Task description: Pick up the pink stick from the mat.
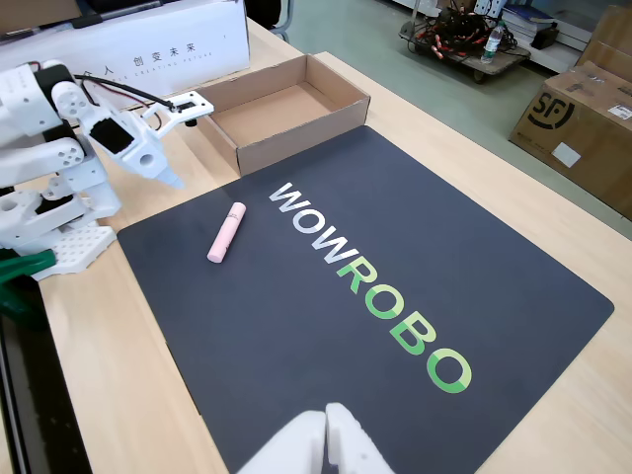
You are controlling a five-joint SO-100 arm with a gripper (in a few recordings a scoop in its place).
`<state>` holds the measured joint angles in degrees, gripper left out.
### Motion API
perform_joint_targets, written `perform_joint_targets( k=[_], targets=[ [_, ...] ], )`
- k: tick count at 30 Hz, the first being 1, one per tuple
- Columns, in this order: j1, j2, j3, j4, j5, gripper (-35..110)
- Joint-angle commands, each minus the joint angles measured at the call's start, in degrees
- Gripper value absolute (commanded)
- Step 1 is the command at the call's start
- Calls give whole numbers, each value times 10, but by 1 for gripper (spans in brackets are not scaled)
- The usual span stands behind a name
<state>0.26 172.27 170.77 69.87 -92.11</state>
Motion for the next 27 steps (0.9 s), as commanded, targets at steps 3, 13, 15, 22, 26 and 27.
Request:
perform_joint_targets(
  k=[3, 13, 15, 22, 26, 27],
  targets=[
    [40, -86, -98, -8, 0, 0],
    [156, -246, -249, -4, 0, 0],
    [183, -275, -273, -4, -1, 0],
    [250, -399, -381, -2, 13, 0],
    [289, -465, -436, 3, 43, 0],
    [299, -478, -448, 3, 56, 0]
  ],
)
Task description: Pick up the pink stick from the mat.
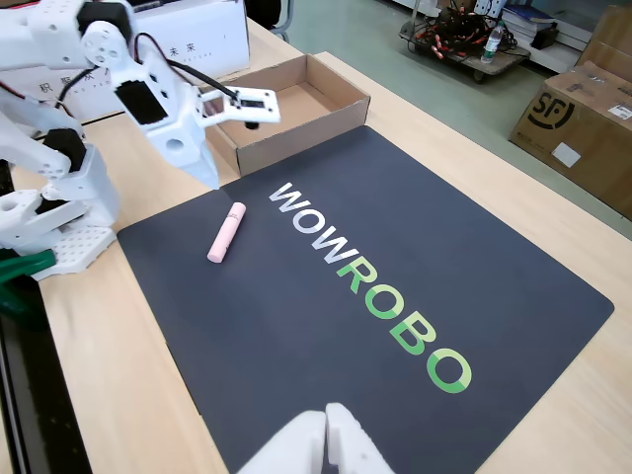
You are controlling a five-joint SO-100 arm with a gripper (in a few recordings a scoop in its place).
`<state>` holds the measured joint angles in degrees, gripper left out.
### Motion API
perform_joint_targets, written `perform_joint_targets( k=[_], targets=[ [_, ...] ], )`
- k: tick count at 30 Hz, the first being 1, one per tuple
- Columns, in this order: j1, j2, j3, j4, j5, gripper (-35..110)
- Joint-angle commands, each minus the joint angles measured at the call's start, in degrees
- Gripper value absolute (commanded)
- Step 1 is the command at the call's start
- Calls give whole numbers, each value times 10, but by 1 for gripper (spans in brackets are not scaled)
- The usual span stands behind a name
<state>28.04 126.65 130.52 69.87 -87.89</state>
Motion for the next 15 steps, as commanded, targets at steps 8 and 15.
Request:
perform_joint_targets(
  k=[8, 15],
  targets=[
    [95, -75, -120, 3, 186, 0],
    [127, -97, -121, 36, 250, 0]
  ],
)
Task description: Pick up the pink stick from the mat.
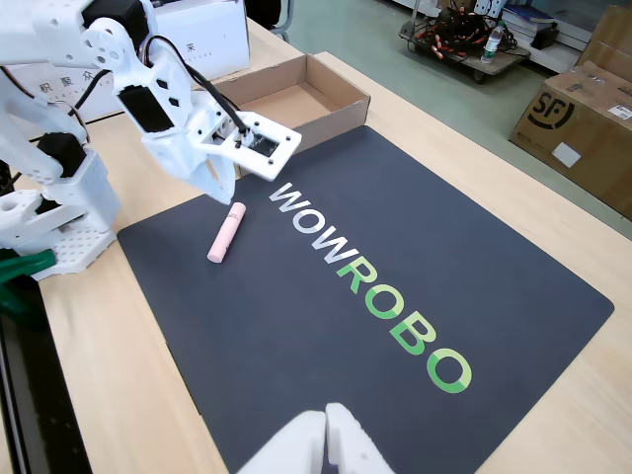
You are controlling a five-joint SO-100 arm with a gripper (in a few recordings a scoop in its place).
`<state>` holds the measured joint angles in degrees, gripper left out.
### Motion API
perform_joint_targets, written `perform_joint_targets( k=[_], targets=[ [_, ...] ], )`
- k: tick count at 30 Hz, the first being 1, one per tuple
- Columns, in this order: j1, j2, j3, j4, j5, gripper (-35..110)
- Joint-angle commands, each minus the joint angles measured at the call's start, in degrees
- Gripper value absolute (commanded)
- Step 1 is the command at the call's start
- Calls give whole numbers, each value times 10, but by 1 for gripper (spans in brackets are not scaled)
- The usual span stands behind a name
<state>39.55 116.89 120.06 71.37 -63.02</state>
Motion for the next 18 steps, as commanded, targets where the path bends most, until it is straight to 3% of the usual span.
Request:
perform_joint_targets(
  k=[1, 5, 18],
  targets=[
    [17, -3, -16, 28, 2, 0],
    [36, -18, -15, 43, 27, 0],
    [45, -66, -14, 14, 322, 0]
  ],
)
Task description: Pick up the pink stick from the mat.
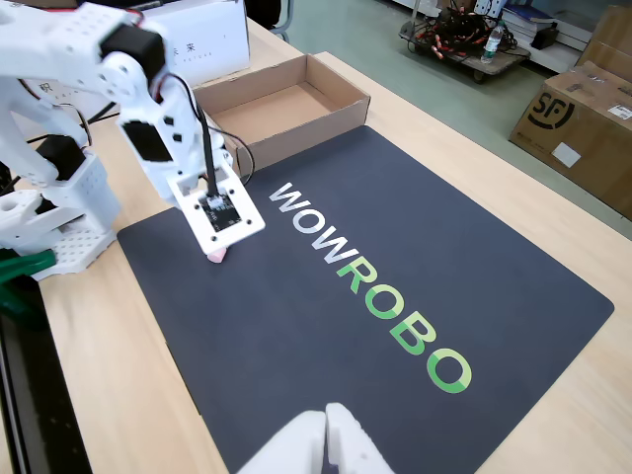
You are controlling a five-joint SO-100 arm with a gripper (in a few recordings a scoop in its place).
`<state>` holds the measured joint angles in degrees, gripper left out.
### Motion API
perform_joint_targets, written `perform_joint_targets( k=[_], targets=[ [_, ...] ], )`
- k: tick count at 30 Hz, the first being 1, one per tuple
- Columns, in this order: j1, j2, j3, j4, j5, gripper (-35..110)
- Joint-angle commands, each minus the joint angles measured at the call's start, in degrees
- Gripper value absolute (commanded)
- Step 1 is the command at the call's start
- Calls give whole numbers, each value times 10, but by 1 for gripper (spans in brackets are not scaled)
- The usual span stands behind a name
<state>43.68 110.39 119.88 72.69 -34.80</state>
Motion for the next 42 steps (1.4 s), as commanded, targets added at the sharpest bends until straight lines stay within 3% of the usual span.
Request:
perform_joint_targets(
  k=[1, 7, 10, 17, 34, 42],
  targets=[
    [-4, -3, -8, 4, 41, 0],
    [-32, -2, 44, -37, 34, 1],
    [-37, -7, 60, -54, 25, 17],
    [-43, -25, 72, -91, 24, 25],
    [-36, -156, 74, -119, 22, 24],
    [-38, -173, 72, -128, 22, 4]
  ],
)
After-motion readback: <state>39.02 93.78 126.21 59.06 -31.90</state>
